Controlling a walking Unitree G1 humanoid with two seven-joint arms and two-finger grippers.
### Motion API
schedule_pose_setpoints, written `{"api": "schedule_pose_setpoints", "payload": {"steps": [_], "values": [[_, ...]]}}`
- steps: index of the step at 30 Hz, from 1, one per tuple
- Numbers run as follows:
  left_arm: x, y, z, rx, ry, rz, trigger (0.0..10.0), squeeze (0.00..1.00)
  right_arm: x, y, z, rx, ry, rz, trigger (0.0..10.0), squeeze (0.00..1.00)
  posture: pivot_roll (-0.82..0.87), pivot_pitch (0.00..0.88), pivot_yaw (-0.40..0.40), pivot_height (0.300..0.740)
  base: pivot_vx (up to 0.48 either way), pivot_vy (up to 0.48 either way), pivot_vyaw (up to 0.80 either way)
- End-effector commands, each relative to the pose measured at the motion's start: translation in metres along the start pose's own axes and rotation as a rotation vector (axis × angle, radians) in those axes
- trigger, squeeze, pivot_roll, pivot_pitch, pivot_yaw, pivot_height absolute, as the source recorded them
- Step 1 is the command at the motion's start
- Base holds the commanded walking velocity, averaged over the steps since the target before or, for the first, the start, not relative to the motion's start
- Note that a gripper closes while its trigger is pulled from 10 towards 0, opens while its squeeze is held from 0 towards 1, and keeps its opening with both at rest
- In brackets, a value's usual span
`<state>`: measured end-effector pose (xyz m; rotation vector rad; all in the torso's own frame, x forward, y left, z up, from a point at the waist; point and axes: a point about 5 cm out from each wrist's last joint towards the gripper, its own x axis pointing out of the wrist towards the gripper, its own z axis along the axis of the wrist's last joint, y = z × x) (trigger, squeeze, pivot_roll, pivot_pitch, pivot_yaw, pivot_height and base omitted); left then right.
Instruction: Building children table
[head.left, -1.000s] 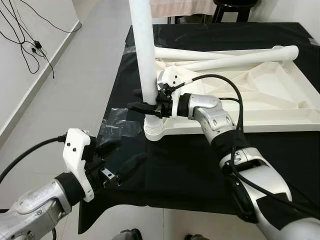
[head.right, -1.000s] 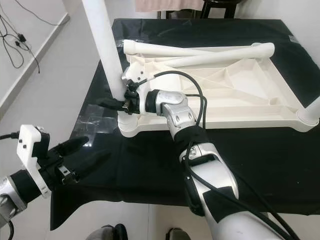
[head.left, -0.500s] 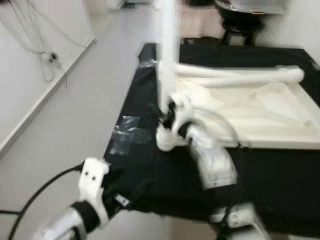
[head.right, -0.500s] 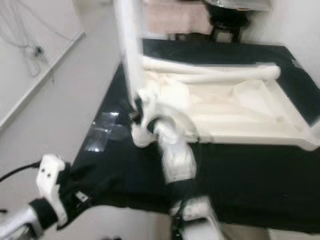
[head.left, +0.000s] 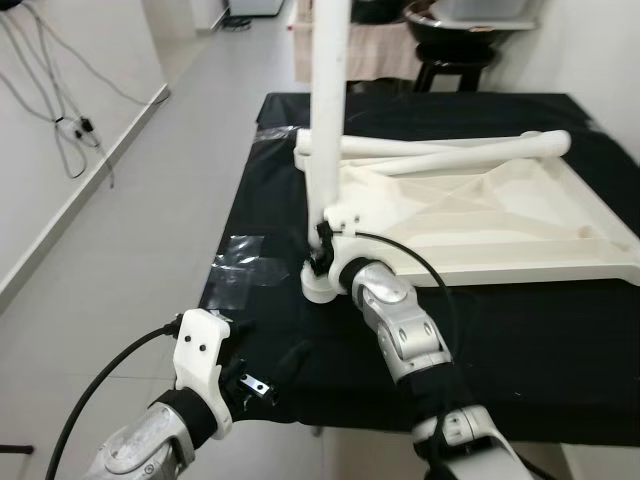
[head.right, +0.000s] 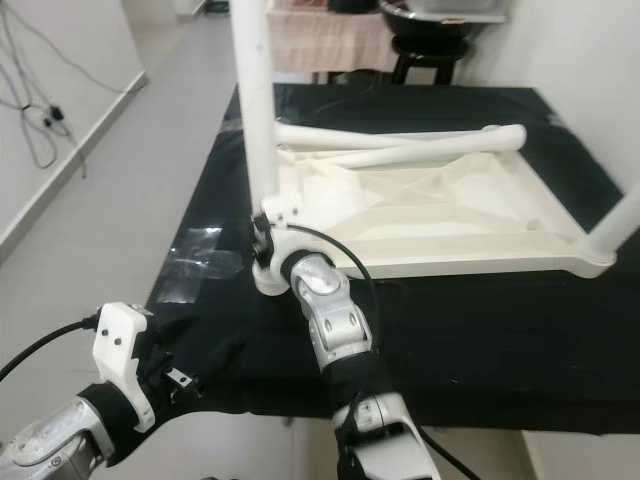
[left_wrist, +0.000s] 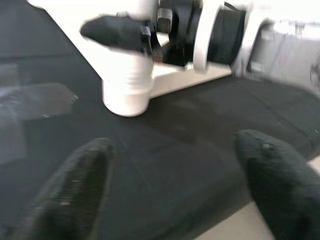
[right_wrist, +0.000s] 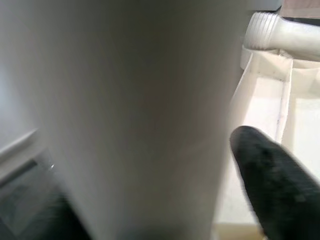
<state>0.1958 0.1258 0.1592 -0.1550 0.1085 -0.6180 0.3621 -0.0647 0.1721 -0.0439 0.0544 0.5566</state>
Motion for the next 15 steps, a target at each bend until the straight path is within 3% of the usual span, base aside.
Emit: {"api": "schedule_pose_setpoints", "payload": {"steps": [1, 3, 4, 5, 6, 7, 8, 11, 15], "values": [[0.002, -0.001, -0.006, -0.007, 0.005, -0.018, 0.0, 0.0, 0.004, -0.004, 0.028, 0.019, -0.102, 0.123, 10.0, 1.0, 0.01, 0.117, 0.008, 0.74, 0.0, 0.0, 0.0], [0.002, -0.001, -0.006, -0.007, 0.005, -0.018, 0.0, 0.0, 0.004, -0.004, 0.028, 0.019, -0.102, 0.123, 10.0, 1.0, 0.01, 0.117, 0.008, 0.74, 0.0, 0.0, 0.0], [0.003, -0.001, -0.007, -0.004, 0.006, -0.023, 0.0, 0.0, 0.005, -0.005, 0.036, 0.012, -0.118, 0.221, 10.0, 1.0, 0.01, 0.108, 0.008, 0.74, 0.0, 0.0, 0.0], [0.003, -0.001, -0.007, -0.004, 0.006, -0.023, 0.0, 0.0, 0.005, -0.005, 0.036, 0.012, -0.118, 0.221, 10.0, 1.0, 0.01, 0.108, 0.008, 0.74, 0.0, 0.0, 0.0], [0.003, -0.002, -0.008, 0.006, 0.009, -0.028, 0.0, 0.0, 0.008, -0.007, 0.045, -0.034, -0.128, 0.324, 10.0, 0.0, 0.01, 0.098, 0.007, 0.74, 0.0, 0.0, 0.0], [0.004, -0.002, -0.01, 0.02, 0.013, -0.03, 0.0, 0.0, 0.01, -0.008, 0.05, -0.074, -0.126, 0.414, 10.0, 0.0, 0.02, 0.089, 0.004, 0.74, 0.0, 0.0, 0.0], [0.004, -0.002, -0.01, 0.02, 0.013, -0.03, 0.0, 0.0, 0.01, -0.008, 0.05, -0.074, -0.126, 0.414, 10.0, 0.0, 0.02, 0.089, 0.004, 0.74, 0.0, 0.0, 0.0], [0.003, -0.002, -0.012, 0.049, 0.018, -0.026, 0.0, 0.0, 0.012, -0.008, 0.052, -0.112, -0.087, 0.567, 10.0, 0.0, 0.03, 0.078, 0.0, 0.74, 0.0, 0.0, 0.0], [0.003, -0.001, -0.012, 0.061, 0.018, -0.022, 0.0, 0.0, 0.012, -0.007, 0.05, -0.121, -0.063, 0.607, 10.0, 0.0, 0.03, 0.076, 0.0, 0.74, 0.0, 0.0, 0.0]]}}
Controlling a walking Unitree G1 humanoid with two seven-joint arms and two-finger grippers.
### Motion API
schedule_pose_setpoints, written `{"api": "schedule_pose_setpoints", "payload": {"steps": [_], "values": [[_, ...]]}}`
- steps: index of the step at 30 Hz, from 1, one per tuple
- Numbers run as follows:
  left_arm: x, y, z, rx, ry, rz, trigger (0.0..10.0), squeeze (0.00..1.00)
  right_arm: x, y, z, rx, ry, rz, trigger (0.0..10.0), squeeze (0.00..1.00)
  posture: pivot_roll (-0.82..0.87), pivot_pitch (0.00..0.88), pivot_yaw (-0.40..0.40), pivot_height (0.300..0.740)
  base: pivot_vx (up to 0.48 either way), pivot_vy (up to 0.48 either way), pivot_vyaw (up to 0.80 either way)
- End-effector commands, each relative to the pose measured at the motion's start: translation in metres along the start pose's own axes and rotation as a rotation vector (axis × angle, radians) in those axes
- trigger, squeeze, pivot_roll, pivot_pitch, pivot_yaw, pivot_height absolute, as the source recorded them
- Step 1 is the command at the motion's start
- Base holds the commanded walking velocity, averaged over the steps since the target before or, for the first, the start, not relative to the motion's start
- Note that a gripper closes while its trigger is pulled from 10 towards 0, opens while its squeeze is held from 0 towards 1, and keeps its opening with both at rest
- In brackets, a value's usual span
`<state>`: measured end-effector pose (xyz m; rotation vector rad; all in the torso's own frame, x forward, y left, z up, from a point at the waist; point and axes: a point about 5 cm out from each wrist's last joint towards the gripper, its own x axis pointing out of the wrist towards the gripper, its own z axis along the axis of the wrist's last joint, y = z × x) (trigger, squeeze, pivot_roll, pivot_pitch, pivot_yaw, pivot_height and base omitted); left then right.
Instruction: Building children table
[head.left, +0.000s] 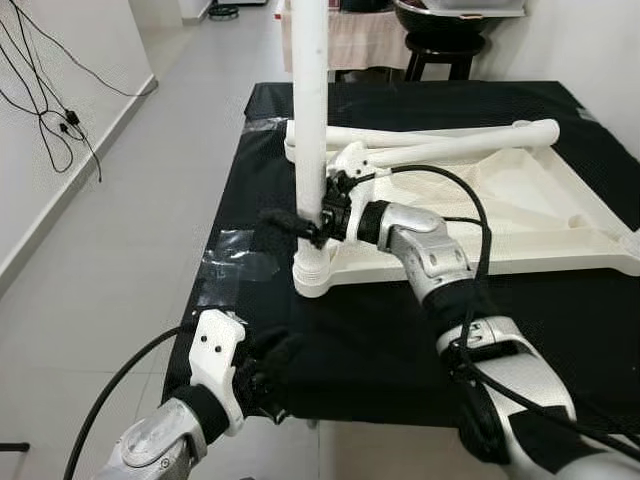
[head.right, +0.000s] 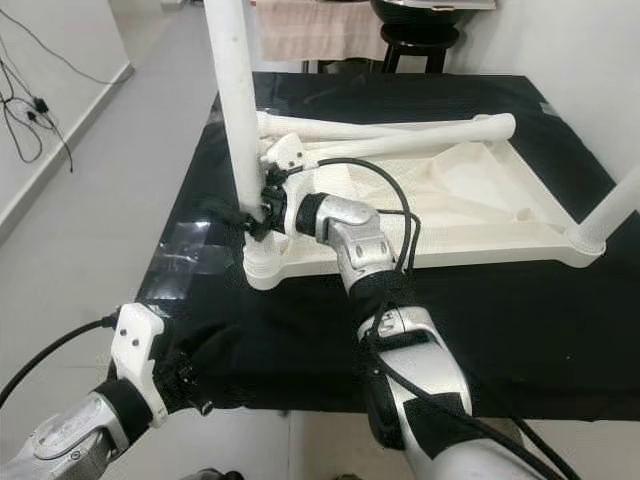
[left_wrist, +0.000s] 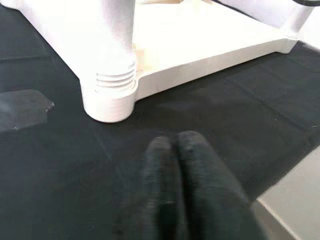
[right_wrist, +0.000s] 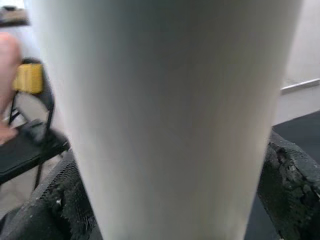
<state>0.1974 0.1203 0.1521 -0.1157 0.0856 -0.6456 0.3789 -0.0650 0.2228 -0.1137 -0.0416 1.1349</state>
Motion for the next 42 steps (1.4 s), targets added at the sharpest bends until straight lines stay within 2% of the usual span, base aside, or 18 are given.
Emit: {"api": "schedule_pose_setpoints", "payload": {"steps": [1, 6, 7, 12, 13, 14, 15, 19, 20, 21, 22, 25, 29, 31, 32, 33, 41, 42], "values": [[-0.002, 0.001, -0.005, 0.016, 0.025, 0.004, 0.0, 0.0, 0.003, 0.002, -0.001, -0.007, 0.016, 0.033, 10.0, 0.0, 0.03, 0.076, 0.0, 0.74, 0.0, 0.0, 0.0], [-0.008, 0.009, -0.005, 0.081, 0.014, 0.075, 0.0, 0.0, 0.005, 0.003, -0.015, 0.02, 0.093, 0.093, 9.1, 0.0, 0.04, 0.063, -0.004, 0.74, 0.0, 0.0, 0.0], [-0.011, 0.011, -0.006, 0.102, 0.019, 0.098, 0.0, 0.0, 0.004, 0.002, -0.018, 0.04, 0.099, 0.087, 0.0, 0.0, 0.04, 0.061, -0.003, 0.74, 0.0, 0.0, 0.0], [-0.015, 0.012, -0.01, 0.158, 0.04, 0.117, 0.0, 0.0, -0.004, -0.003, -0.026, 0.045, 0.124, 0.035, 0.0, 0.0, 0.05, 0.057, -0.004, 0.74, 0.0, 0.0, 0.0], [-0.015, 0.012, -0.01, 0.186, 0.043, 0.121, 5.2, 0.0, -0.008, -0.006, -0.028, 0.011, 0.142, 0.021, 0.0, 0.0, 0.05, 0.06, -0.002, 0.74, 0.0, 0.0, 0.0], [-0.015, 0.012, -0.01, 0.186, 0.043, 0.121, 5.2, 0.0, -0.008, -0.006, -0.028, 0.011, 0.142, 0.021, 0.0, 0.0, 0.05, 0.06, -0.002, 0.74, 0.0, 0.0, 0.0], [-0.016, 0.012, -0.009, 0.199, 0.032, 0.133, 10.0, 0.0, -0.013, -0.011, -0.03, 0.003, 0.158, -0.023, 0.0, 0.0, 0.04, 0.066, 0.002, 0.74, 0.0, 0.0, 0.0], [-0.017, 0.011, -0.008, 0.213, 0.01, 0.151, 10.0, 0.0, -0.023, -0.016, -0.037, -0.016, 0.189, -0.126, 0.0, 0.0, 0.03, 0.073, 0.001, 0.74, 0.0, 0.0, 0.0], [-0.018, 0.012, -0.008, 0.195, -0.002, 0.144, 10.0, 0.0, -0.023, -0.005, -0.053, 0.052, 0.172, -0.466, 0.0, 0.0, 0.02, 0.083, -0.002, 0.74, 0.0, 0.0, 0.0], [-0.018, 0.012, -0.008, 0.195, -0.002, 0.144, 10.0, 0.0, -0.023, -0.005, -0.053, 0.052, 0.172, -0.466, 0.0, 0.0, 0.02, 0.083, -0.002, 0.74, 0.0, 0.0, 0.0], [-0.018, 0.013, -0.007, 0.172, -0.012, 0.124, 10.0, 0.0, -0.027, 0.029, -0.071, 0.136, 0.196, -0.617, 0.0, 0.0, 0.03, 0.097, 0.015, 0.74, 0.0, 0.0, 0.0], [-0.014, 0.014, -0.007, 0.131, -0.024, 0.078, 10.0, 0.0, -0.034, 0.065, -0.075, 0.158, 0.208, -0.707, 0.0, 0.0, -0.03, 0.075, 0.055, 0.74, 0.0, 0.0, 0.0], [-0.011, 0.017, -0.007, 0.103, -0.042, 0.059, 10.0, 0.0, -0.029, 0.052, -0.072, 0.078, 0.198, -0.665, 0.0, 0.0, -0.02, 0.069, 0.044, 0.74, 0.0, 0.0, 0.0], [-0.009, 0.018, -0.006, 0.099, -0.058, 0.062, 10.0, 0.0, -0.025, 0.04, -0.078, 0.079, 0.217, -0.682, 10.0, 0.0, -0.01, 0.065, 0.035, 0.74, 0.0, 0.0, 0.0], [-0.009, 0.018, -0.006, 0.099, -0.058, 0.062, 10.0, 0.0, -0.025, 0.04, -0.078, 0.079, 0.217, -0.682, 10.0, 0.0, -0.01, 0.065, 0.035, 0.74, 0.0, 0.0, 0.0], [-0.007, 0.019, -0.006, 0.099, -0.066, 0.072, 10.0, 0.0, -0.023, 0.038, -0.079, 0.11, 0.204, -0.667, 10.0, 1.0, -0.01, 0.061, 0.039, 0.74, 0.0, 0.0, 0.0], [-0.003, 0.023, -0.006, 0.095, -0.093, 0.104, 10.0, 0.0, -0.012, 0.015, -0.052, 0.182, -0.011, -0.468, 10.0, 1.0, 0.01, 0.049, 0.023, 0.74, 0.0, 0.0, 0.0], [-0.002, 0.023, -0.006, 0.09, -0.097, 0.103, 10.0, 0.0, -0.012, 0.012, -0.041, 0.161, -0.046, -0.383, 10.0, 0.67, 0.01, 0.043, 0.016, 0.74, 0.0, 0.0, 0.0]]}}
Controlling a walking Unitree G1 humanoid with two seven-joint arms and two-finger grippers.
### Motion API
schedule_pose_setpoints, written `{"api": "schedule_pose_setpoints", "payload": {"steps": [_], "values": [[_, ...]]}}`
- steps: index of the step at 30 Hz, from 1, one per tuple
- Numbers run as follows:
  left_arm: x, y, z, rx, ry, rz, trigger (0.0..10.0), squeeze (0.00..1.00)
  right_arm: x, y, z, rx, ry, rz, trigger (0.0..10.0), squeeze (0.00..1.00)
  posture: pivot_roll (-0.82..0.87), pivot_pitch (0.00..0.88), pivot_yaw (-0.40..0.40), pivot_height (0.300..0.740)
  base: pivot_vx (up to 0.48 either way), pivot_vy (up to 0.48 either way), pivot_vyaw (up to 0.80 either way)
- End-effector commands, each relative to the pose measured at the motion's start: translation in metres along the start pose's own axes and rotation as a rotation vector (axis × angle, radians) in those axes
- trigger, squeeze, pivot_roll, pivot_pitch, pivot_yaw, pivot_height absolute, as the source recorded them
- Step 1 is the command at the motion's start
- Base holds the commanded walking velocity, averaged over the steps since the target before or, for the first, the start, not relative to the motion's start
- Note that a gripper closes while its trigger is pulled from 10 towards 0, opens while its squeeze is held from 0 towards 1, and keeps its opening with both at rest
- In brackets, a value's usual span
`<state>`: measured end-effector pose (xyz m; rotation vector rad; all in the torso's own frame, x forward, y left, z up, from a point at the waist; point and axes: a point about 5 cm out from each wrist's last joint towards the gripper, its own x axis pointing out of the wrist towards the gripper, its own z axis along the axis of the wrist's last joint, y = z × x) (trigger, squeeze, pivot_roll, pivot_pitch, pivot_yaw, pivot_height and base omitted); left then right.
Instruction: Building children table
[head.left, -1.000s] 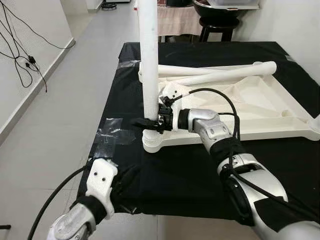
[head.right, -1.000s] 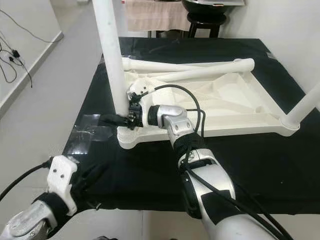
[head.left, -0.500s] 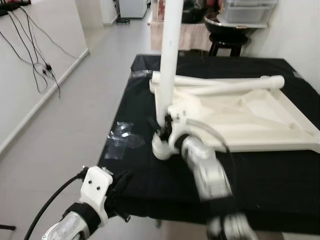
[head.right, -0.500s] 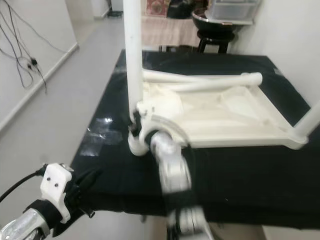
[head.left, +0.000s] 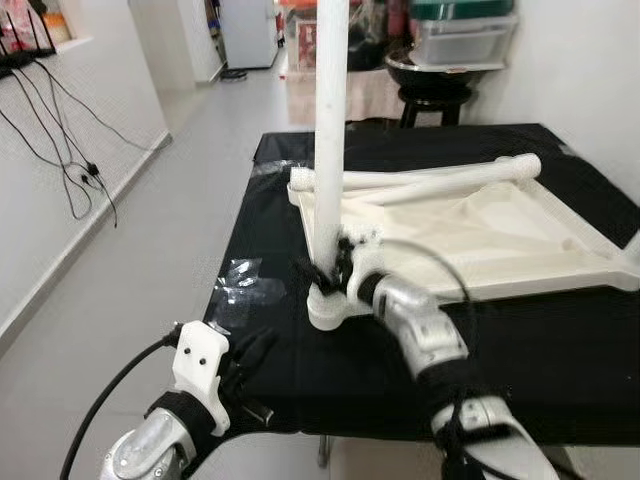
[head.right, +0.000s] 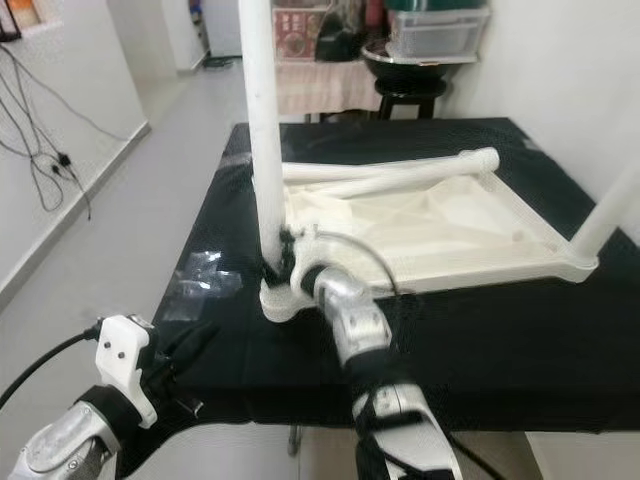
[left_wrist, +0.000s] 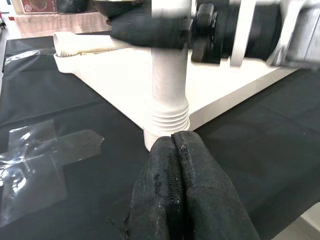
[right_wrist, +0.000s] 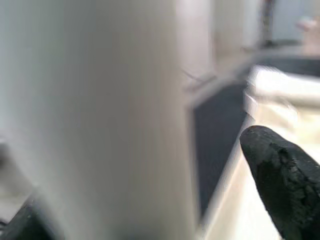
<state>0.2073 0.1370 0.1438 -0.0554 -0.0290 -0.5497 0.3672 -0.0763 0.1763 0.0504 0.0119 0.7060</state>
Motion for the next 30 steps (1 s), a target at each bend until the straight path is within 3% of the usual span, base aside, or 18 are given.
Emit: {"api": "schedule_pose_setpoints", "payload": {"steps": [1, 2, 3, 5, 12, 13, 14, 15, 23, 30], "values": [[0.0, 0.003, -0.001, 0.001, -0.002, 0.01, 10.0, 0.0, 0.002, 0.003, 0.005, 0.003, -0.025, 0.049, 10.0, 0.67, 0.01, 0.043, 0.016, 0.74, 0.0, 0.0, 0.0], [0.001, 0.003, -0.001, -0.002, -0.006, 0.007, 10.0, 0.0, 0.001, 0.004, 0.014, -0.033, -0.029, 0.135, 10.0, 0.17, 0.02, 0.04, 0.011, 0.74, 0.0, 0.0, 0.0], [0.003, 0.003, -0.002, -0.002, -0.007, 0.002, 10.0, 0.0, 0.0, 0.008, 0.018, -0.068, -0.008, 0.252, 10.0, 0.0, 0.03, 0.031, 0.002, 0.74, 0.0, 0.0, 0.0], [0.006, 0.002, -0.003, -0.001, -0.007, -0.008, 10.0, 0.0, 0.001, 0.01, 0.017, -0.159, 0.067, 0.435, 10.0, 0.0, 0.04, 0.028, 0.0, 0.74, 0.0, 0.0, 0.0], [0.01, 0.001, -0.006, -0.006, -0.007, -0.02, 10.0, 0.0, 0.01, 0.004, 0.022, -0.154, 0.14, 0.571, 10.0, 0.0, 0.05, 0.024, -0.011, 0.74, 0.0, 0.0, 0.0], [0.011, 0.001, -0.006, -0.007, -0.007, -0.023, 10.0, 0.0, 0.013, 0.003, 0.026, -0.136, 0.128, 0.57, 4.5, 0.0, 0.04, 0.027, -0.013, 0.74, 0.0, 0.0, 0.0], [0.011, 0.001, -0.007, -0.007, -0.007, -0.024, 10.0, 0.0, 0.014, 0.003, 0.028, -0.126, 0.121, 0.569, 4.5, 0.0, 0.04, 0.026, -0.013, 0.74, 0.0, 0.0, 0.0], [0.012, 0.001, -0.006, -0.009, -0.01, -0.024, 10.0, 0.0, 0.015, 0.002, 0.03, -0.108, 0.115, 0.582, 0.0, 0.0, 0.04, 0.028, -0.014, 0.74, 0.0, 0.0, 0.0], [0.013, 0.003, -0.002, -0.013, -0.027, -0.031, 10.0, 0.0, 0.015, -0.001, 0.03, -0.094, 0.134, 0.585, 0.0, 0.0, 0.02, 0.039, -0.014, 0.74, 0.0, 0.0, 0.0], [0.009, -0.001, -0.004, -0.015, -0.012, -0.035, 10.0, 0.0, 0.001, -0.017, 0.002, -0.187, 0.242, 0.45, 0.0, 0.0, 0.02, 0.061, -0.014, 0.74, 0.0, 0.0, 0.0]]}}
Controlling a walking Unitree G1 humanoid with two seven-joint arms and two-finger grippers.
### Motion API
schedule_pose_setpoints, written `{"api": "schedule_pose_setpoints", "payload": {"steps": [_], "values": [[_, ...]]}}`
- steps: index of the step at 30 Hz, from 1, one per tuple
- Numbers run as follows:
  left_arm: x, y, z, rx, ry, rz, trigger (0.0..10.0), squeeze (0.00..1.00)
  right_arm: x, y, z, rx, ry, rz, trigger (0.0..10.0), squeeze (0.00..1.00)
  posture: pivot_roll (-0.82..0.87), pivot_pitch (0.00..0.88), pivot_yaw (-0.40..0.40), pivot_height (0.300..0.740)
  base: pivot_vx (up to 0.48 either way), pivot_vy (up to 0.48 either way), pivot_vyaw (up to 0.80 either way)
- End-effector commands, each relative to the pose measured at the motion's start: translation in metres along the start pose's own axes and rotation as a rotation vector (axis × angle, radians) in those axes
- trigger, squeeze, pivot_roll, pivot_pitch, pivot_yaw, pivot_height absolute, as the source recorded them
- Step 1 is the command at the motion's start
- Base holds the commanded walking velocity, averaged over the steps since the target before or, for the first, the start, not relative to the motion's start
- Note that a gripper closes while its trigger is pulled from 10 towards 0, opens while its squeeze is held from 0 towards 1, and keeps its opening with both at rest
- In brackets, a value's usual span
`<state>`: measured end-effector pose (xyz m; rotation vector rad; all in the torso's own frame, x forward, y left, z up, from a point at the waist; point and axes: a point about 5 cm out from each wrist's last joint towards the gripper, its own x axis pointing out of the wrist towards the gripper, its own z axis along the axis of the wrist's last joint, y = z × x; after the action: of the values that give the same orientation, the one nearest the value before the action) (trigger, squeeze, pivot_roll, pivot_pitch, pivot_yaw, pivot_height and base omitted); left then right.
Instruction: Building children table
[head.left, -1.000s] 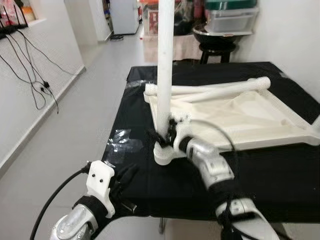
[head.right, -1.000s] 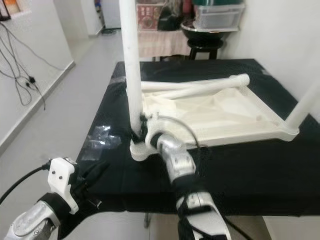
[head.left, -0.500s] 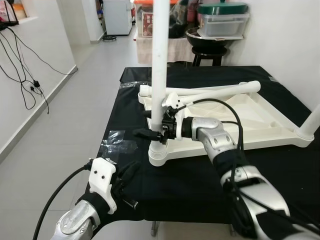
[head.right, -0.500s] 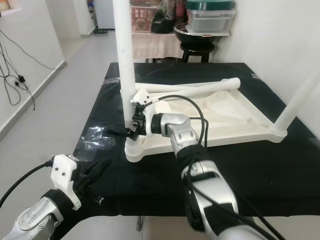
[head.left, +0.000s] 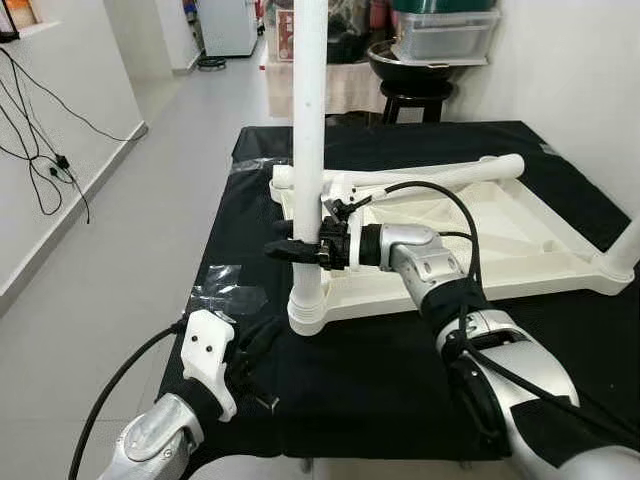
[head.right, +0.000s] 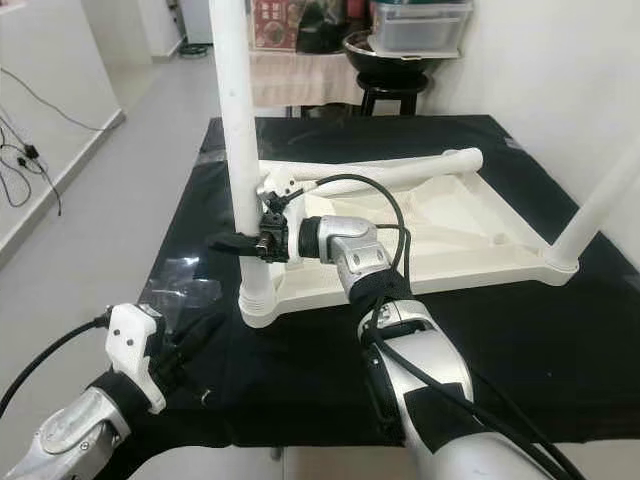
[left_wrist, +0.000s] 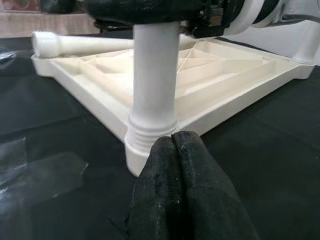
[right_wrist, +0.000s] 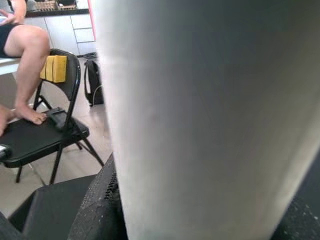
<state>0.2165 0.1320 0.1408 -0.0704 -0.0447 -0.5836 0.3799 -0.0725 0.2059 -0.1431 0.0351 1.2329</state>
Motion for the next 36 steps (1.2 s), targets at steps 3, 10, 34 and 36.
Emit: {"api": "schedule_pose_setpoints", "payload": {"steps": [3, 10, 34, 36], "values": [[-0.005, -0.002, 0.0, -0.005, 0.011, -0.001, 10.0, 0.0, -0.009, 0.005, -0.043, 0.107, 0.126, -0.242, 0.0, 0.0, 0.0, 0.085, -0.003, 0.74, 0.0, 0.0, 0.0], [-0.005, -0.001, 0.001, -0.014, 0.016, -0.009, 10.0, 0.0, -0.011, 0.058, -0.063, 0.254, 0.048, -0.82, 0.0, 0.0, -0.05, 0.086, 0.036, 0.74, 0.0, 0.0, 0.0], [0.0, -0.001, -0.002, -0.026, 0.018, 0.006, 10.0, 0.0, 0.004, 0.015, 0.016, -0.014, 0.013, 0.179, 10.0, 0.0, -0.02, 0.054, -0.008, 0.74, 0.0, 0.0, 0.0], [0.0, -0.001, -0.002, -0.025, 0.017, 0.008, 10.0, 0.0, 0.004, 0.013, 0.017, -0.007, 0.019, 0.178, 10.0, 0.0, -0.01, 0.054, -0.009, 0.74, 0.0, 0.0, 0.0]]}}
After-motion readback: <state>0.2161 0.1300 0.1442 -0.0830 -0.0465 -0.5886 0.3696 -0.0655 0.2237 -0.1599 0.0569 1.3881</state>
